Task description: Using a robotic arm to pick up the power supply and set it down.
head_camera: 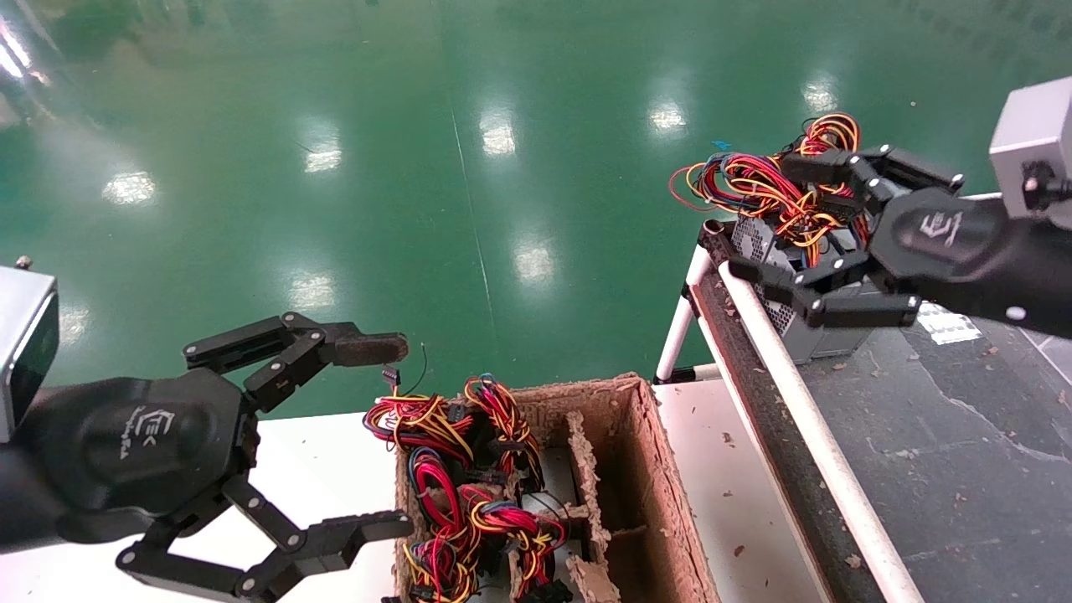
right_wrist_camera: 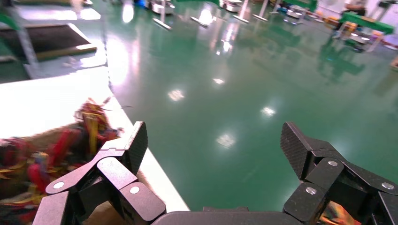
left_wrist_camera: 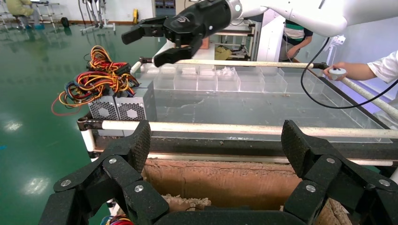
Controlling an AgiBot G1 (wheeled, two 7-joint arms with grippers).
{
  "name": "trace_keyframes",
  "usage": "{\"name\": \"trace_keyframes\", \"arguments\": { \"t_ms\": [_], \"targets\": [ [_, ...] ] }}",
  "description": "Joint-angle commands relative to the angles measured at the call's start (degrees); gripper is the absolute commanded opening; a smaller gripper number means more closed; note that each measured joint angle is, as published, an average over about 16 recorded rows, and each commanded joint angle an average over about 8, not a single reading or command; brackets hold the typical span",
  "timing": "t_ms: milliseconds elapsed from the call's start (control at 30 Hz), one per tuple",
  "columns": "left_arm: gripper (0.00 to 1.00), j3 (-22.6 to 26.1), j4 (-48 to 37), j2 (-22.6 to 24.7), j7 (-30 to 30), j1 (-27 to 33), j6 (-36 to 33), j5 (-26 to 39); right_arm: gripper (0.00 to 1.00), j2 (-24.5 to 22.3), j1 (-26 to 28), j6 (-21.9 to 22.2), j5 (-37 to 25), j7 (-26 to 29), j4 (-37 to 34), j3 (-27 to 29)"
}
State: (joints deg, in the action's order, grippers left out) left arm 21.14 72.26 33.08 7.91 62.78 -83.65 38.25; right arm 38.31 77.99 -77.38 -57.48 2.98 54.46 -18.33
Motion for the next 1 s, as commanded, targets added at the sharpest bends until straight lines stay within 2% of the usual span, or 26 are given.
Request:
{"name": "trace_keyframes", "arguments": {
  "t_ms": [33,1000],
  "targets": [
    [1.00,0.00,0.00,0.00,0.00,0.00,0.00,0.00,1.00,-0.24,-1.19,-0.60,1.14,0.57,1.39,0.17],
    [1.00,0.01,-0.01,-0.01,-0.01,-0.01,0.01,-0.01,1.00,-3.42,-17.06,-8.62,16.22,7.99,19.87,2.41]
  ]
}}
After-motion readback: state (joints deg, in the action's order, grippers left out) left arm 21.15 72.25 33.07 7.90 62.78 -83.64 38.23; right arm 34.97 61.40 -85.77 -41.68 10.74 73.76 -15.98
